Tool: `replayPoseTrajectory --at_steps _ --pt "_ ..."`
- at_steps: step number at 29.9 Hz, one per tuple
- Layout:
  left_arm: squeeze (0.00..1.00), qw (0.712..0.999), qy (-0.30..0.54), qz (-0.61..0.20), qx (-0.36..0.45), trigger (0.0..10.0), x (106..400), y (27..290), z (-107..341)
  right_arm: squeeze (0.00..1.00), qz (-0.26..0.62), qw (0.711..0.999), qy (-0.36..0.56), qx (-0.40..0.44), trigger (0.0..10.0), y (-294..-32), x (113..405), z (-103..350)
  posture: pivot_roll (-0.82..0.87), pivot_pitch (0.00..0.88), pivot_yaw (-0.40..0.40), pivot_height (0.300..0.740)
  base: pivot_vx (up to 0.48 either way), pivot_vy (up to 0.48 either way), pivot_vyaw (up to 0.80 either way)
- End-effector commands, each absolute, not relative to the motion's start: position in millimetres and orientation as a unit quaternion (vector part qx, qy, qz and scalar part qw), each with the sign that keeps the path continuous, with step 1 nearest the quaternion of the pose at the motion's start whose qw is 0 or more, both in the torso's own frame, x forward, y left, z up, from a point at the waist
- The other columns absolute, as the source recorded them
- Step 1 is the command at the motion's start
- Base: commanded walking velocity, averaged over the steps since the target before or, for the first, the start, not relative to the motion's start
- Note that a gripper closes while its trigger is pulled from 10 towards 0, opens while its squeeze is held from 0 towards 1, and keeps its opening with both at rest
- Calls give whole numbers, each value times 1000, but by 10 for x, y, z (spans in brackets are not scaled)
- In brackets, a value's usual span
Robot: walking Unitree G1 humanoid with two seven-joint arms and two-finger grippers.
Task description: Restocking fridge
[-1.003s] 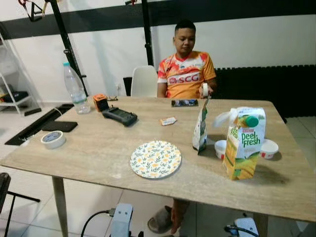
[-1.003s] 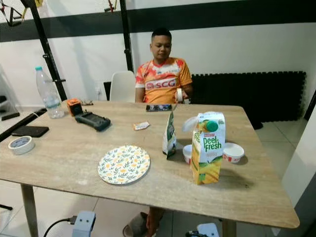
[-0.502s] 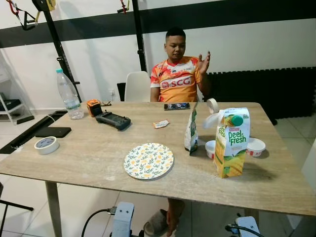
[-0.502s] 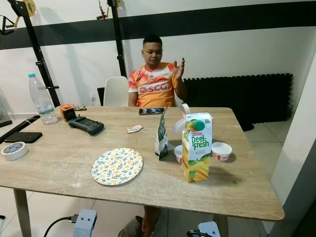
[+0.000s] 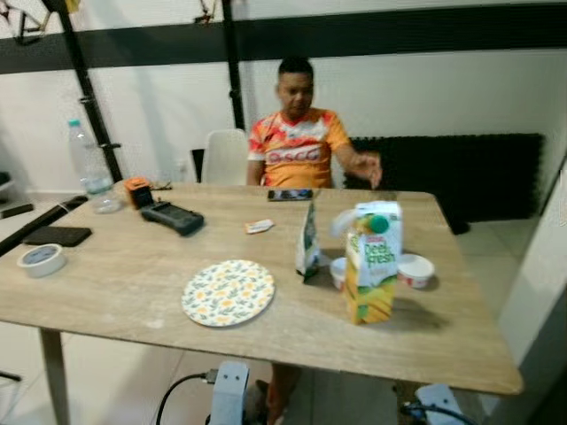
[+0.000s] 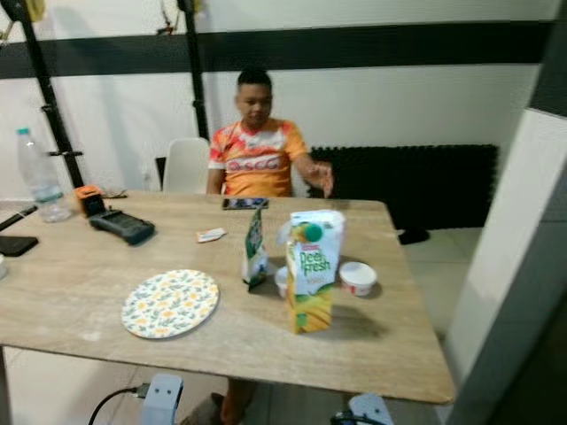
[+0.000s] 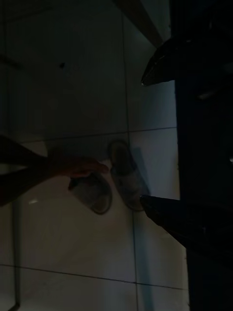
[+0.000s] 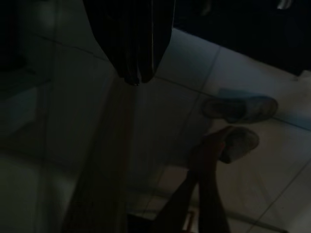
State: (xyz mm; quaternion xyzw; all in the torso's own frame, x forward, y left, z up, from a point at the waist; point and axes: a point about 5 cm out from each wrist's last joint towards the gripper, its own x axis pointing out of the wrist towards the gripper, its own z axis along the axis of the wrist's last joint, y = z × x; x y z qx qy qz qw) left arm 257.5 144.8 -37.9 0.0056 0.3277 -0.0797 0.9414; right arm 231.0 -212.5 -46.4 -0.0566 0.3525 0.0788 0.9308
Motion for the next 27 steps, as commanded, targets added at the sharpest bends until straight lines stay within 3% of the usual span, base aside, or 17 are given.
replayPoseTrajectory --at_steps 1,15,27 --pt "0 939 334 -78 7 10000 2499 1429 -434 0 92 931 348 -63 10000 -2094 2362 -433 -158 22 -35 740 0 0 0" --pt "0 937 342 -78 1 10000 2446 1298 -474 0 106 927 352 -81 10000 -2137 2381 -410 -176 40 -68 740 0 0 0" --pt "0 934 343 -97 26 10000 2442 1345 -476 0 99 928 353 -68 10000 -2071 2340 -453 -147 53 -31 740 0 0 0"
